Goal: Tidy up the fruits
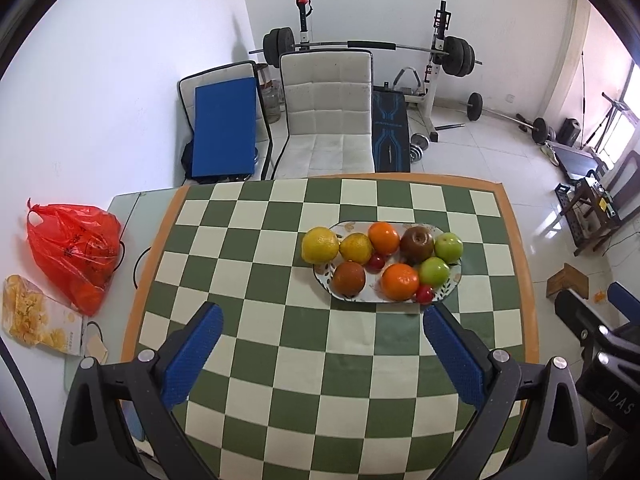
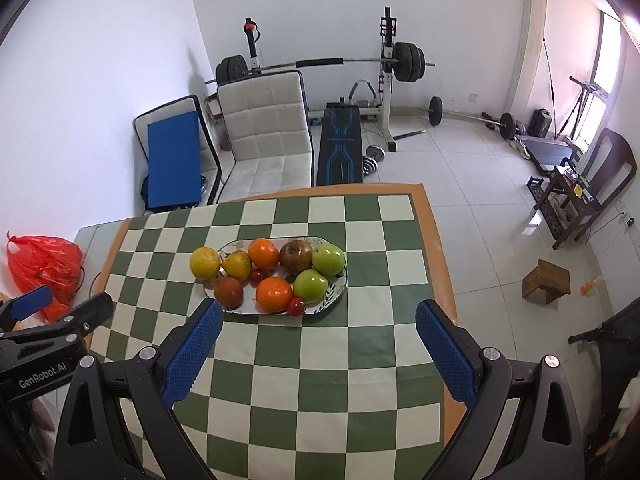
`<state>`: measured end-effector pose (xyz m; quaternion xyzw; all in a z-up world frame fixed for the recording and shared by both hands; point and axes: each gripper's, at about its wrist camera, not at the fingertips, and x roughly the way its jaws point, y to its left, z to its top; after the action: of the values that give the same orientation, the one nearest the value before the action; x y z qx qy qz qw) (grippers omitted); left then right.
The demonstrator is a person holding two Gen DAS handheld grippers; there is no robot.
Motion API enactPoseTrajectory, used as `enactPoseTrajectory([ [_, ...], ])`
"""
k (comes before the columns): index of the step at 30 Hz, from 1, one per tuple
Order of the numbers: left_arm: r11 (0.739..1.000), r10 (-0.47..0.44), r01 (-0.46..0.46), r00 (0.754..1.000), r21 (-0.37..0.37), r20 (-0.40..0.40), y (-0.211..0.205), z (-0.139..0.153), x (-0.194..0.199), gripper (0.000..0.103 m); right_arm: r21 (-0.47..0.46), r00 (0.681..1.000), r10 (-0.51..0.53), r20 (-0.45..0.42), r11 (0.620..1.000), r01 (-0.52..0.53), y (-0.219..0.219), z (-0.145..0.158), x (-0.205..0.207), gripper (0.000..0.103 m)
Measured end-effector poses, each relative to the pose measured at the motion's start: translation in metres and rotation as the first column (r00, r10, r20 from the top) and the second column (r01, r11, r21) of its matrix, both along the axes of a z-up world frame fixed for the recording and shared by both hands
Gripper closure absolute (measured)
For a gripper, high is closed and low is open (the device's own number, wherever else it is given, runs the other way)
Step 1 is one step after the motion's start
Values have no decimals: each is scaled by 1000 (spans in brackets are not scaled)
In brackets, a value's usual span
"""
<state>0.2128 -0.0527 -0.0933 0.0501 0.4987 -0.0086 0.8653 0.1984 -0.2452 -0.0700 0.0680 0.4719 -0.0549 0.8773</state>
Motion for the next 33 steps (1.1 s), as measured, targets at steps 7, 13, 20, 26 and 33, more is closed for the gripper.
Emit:
enactPoseTrajectory([
  [7, 1000, -2, 2, 1000, 12, -23, -1, -20, 10, 0, -6, 999, 1, -41, 1000, -1, -1, -29, 15, 1],
  [13, 1000, 3, -2, 999, 27, -40, 0, -32, 12, 0, -9, 998, -5, -56, 1000, 5, -4, -40, 17, 1],
  [20, 1000, 6, -5, 999, 28, -36, 2, -33, 9, 0, -12, 998, -5, -56, 1000, 5, -5, -40, 15, 1],
  [26, 999, -1, 2, 1000, 34, -23, 1, -31, 8, 0, -10, 999, -3, -49, 1000, 2, -6, -35, 13, 1],
  [33, 1000, -4, 5, 1000, 30, -24, 1, -30, 7, 0, -11, 999, -1, -47, 1000, 1, -6, -35, 13, 1],
])
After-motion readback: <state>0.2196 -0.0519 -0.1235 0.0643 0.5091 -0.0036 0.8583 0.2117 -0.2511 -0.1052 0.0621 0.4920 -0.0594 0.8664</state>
